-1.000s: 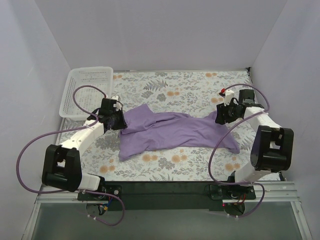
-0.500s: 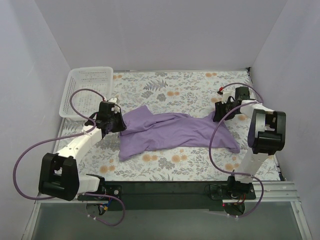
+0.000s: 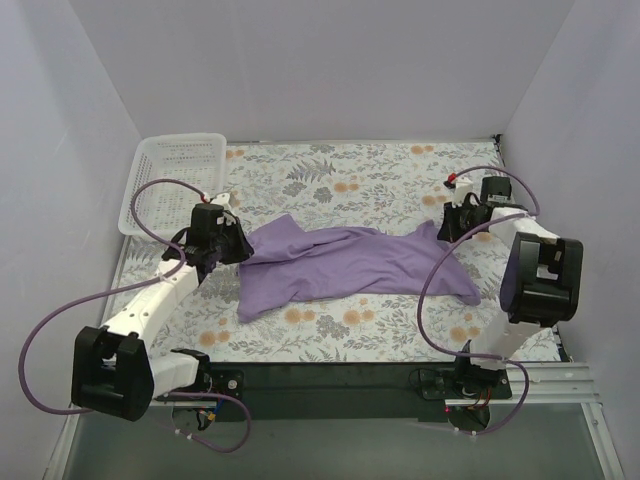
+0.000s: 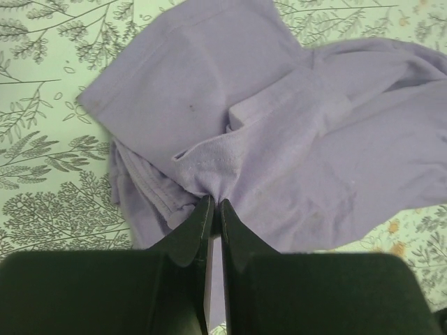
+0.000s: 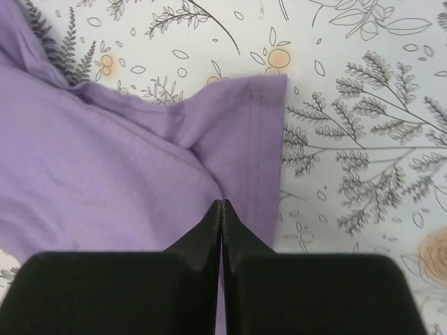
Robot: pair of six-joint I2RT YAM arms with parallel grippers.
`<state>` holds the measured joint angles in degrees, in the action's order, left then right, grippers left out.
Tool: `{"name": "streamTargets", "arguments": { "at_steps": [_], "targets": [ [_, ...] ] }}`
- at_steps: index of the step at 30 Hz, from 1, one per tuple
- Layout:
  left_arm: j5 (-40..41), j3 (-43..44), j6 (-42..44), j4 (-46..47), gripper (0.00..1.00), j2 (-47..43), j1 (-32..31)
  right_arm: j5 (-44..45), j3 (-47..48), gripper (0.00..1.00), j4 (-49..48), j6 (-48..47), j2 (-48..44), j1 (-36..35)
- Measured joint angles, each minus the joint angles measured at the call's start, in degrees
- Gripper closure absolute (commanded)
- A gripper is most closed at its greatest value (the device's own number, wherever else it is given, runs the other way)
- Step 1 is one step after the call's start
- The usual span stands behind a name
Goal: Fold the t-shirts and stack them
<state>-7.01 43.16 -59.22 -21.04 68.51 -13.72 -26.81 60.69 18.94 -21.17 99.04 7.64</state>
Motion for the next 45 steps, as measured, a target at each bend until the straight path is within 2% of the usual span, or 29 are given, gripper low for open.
{"name": "streamTargets", "arguments": {
  "at_steps": [6,7,10,12,18,21,23,24,25,28,33,37,40,45],
  "targets": [
    [-5.6,0.0,-1.7,-2.82,1.0,-1.62,0.0,-1.79,-7.78,0.99,-0.85,-3.54,-11.74,0.98],
    [-6.36,-0.04,-2.19,-3.34,1.0,-1.79,-0.02,-2.82,-9.4,0.83,-0.66,-4.9,-13.53,0.96],
    [-7.98,-0.74,-3.48,-4.26,1.0,-2.58,-0.02,-5.49,-11.41,0.58,1.97,-7.58,-15.69,0.94],
    [-8.81,-1.11,-4.11,-4.52,1.0,-2.69,-0.02,-6.73,-11.41,0.54,3.28,-8.98,-15.28,0.85],
    [-9.33,-1.31,-5.09,-4.9,0.94,-2.6,-0.02,-6.97,-10.1,0.57,5.38,-10.19,-10.67,0.87],
    [-9.27,-1.38,-5.33,-4.94,0.89,-2.89,-0.02,-6.69,-8.48,0.66,5.53,-10.36,-8.46,0.87],
    [-9.03,-1.46,-5.53,-5.22,0.86,-3.45,-0.02,-6.54,-7.63,0.75,5.55,-10.51,-7.74,0.87],
    [-8.87,-1.46,-5.64,-5.4,0.81,-3.78,-0.02,-6.54,-7.37,0.79,5.53,-10.56,-7.56,0.87],
    [-8.76,-1.46,-5.75,-5.55,0.79,-4.09,-0.02,-6.49,-7.23,0.89,5.57,-10.62,-7.54,0.87],
    [-8.39,-1.46,-6.21,-5.79,0.71,-4.61,-0.02,-6.38,-7.21,0.99,5.64,-10.78,-7.54,0.87],
    [-7.34,-1.44,-6.73,-6.4,0.66,-4.61,-0.02,-6.4,-7.21,0.99,5.73,-10.86,-7.58,0.87],
    [-4.94,-1.4,-7.21,-7.72,0.61,-4.22,-0.02,-6.62,-7.21,0.84,5.92,-11.21,-8.09,0.87],
    [-2.43,-0.72,-7.54,-9.09,0.61,-2.69,-0.02,-6.97,-7.21,0.8,6.21,-11.5,-8.66,0.87],
    [0.42,1.22,-7.67,-9.38,0.61,4.07,-0.02,-7.93,-7.21,0.78,6.36,-11.61,-8.72,0.87]
  ]
}}
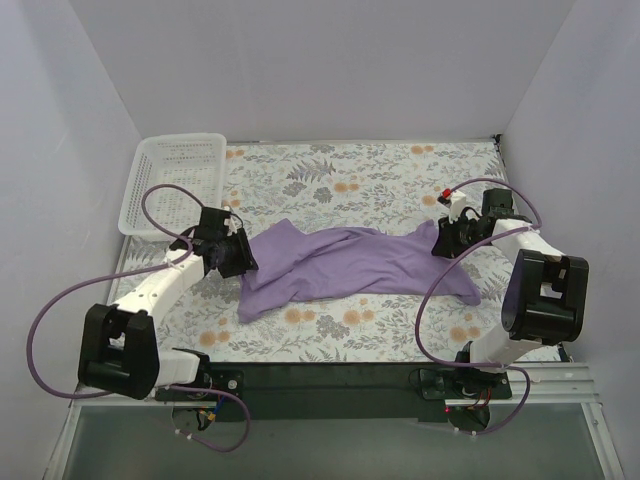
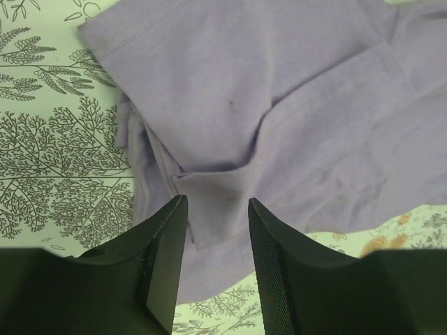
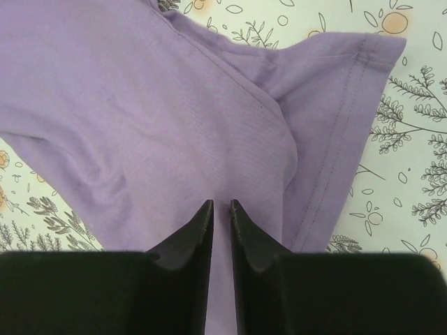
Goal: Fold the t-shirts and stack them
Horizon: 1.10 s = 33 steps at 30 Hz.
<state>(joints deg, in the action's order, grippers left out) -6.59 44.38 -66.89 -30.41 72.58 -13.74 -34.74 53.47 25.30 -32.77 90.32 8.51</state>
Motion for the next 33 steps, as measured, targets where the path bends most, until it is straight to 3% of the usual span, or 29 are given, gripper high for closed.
{"name": "streamTargets", "arguments": {
  "at_steps": [6,20,33],
  "targets": [
    [1.75,1.46,0.9,-0.61,0.61,5.05,0.0,-0.17,0.0,0.77,0.13,0.0,0.0,0.0],
    [4.48,1.88,1.77,-1.9,0.54,5.66,0.0,-0.42,0.0,0.76,0.13,0.0,0.0,0.0],
    [3.5,2.4,1.9,-1.01,0.59,8.9,0.0,-0.61,-0.02,0.76,0.13,0.0,0.0,0.0]
  ]
}}
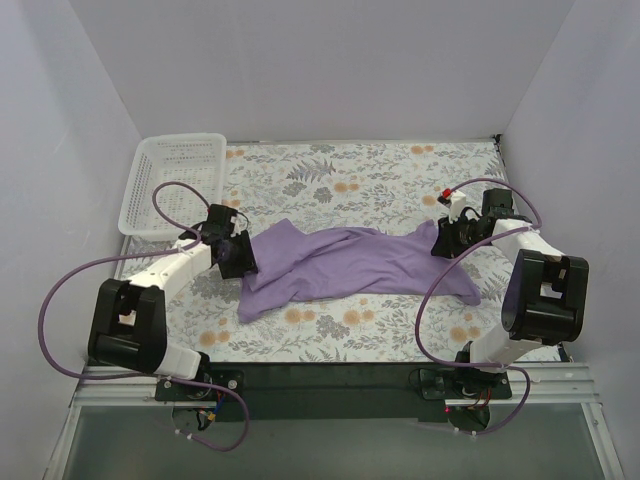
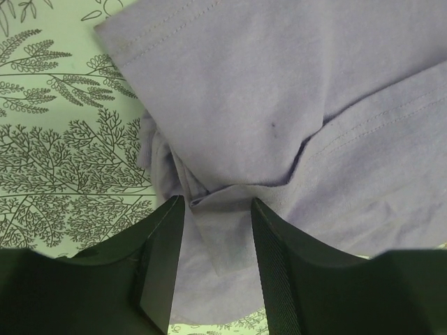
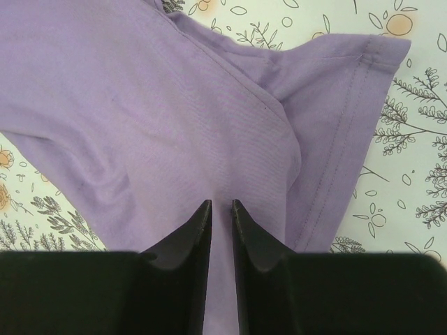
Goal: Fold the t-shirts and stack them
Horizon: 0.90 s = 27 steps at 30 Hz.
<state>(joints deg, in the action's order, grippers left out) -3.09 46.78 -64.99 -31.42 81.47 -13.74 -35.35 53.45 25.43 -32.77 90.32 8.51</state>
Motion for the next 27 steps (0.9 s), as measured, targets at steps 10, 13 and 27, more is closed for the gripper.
{"name": "streamTargets", "arguments": {
  "at_steps": [10,13,27],
  "targets": [
    [-2.14,0.2,0.0,0.46,0.72,0.66,0.0,0.0,0.0,0.76,0.02,0.0,0.0,0.0],
    [-2.73,0.22,-0.04,0.5,0.79,-0.02,0.0,0.0,0.0,0.76,0.0,0.0,0.0,0.0],
    [-1.33,0.22,0.22,0.35,0.76,-0.74,0.0,0.0,0.0,0.75,0.02,0.0,0.0,0.0]
  ]
}}
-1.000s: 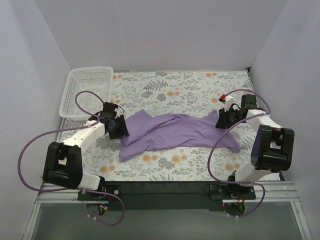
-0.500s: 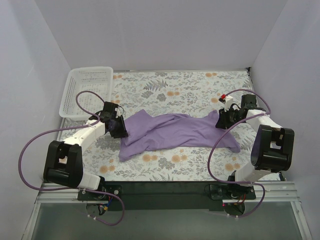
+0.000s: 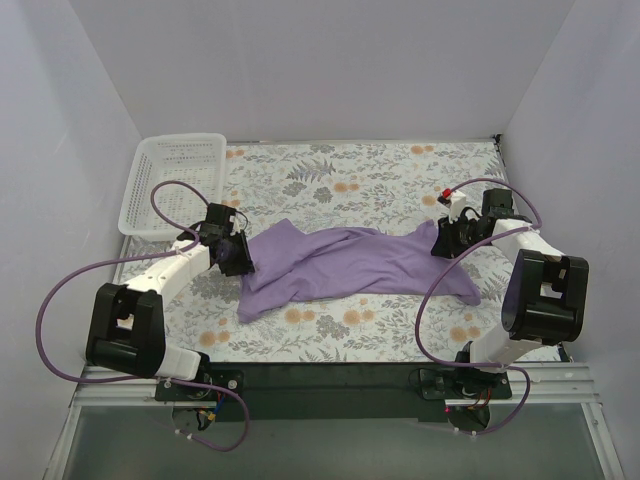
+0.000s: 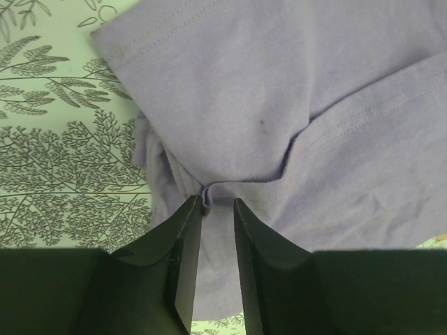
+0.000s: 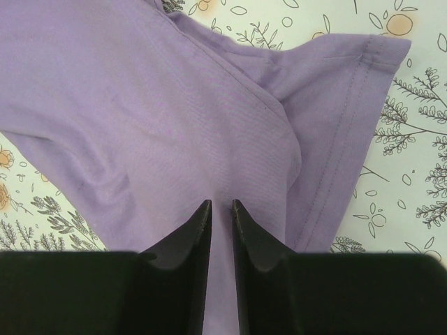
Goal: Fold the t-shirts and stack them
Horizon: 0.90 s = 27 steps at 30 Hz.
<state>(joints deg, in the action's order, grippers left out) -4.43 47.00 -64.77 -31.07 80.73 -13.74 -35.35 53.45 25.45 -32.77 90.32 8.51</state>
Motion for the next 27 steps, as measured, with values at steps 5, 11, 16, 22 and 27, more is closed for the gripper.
{"name": "streamTargets", "arguments": {
  "at_steps": [5,11,16,22,27],
  "targets": [
    [1.79,0.0,0.31,-0.37,0.77,0.04,0.0,-0.02,0.0,0.76,-0.02,0.02,0.0,0.0],
    [2.14,0.0,0.52,-0.42,0.82,0.7,0.0,-0.02,0.0,0.76,0.0,0.0,0.0,0.0],
    [2.14,0.28,0.7,-0.37,0.88,1.4,0.0,-0.02,0.0,0.75,0.0,0.0,0.0,0.0],
    [2.14,0.44,0.98,-0.22,1.0,1.46,0.0,-0.04,0.0,0.75,0.0,0.0,0.0,0.0],
    [2.12,0.44,1.16,-0.26,1.0,0.46,0.0,0.0,0.0,0.75,0.0,0.0,-0.02,0.0]
  ]
}}
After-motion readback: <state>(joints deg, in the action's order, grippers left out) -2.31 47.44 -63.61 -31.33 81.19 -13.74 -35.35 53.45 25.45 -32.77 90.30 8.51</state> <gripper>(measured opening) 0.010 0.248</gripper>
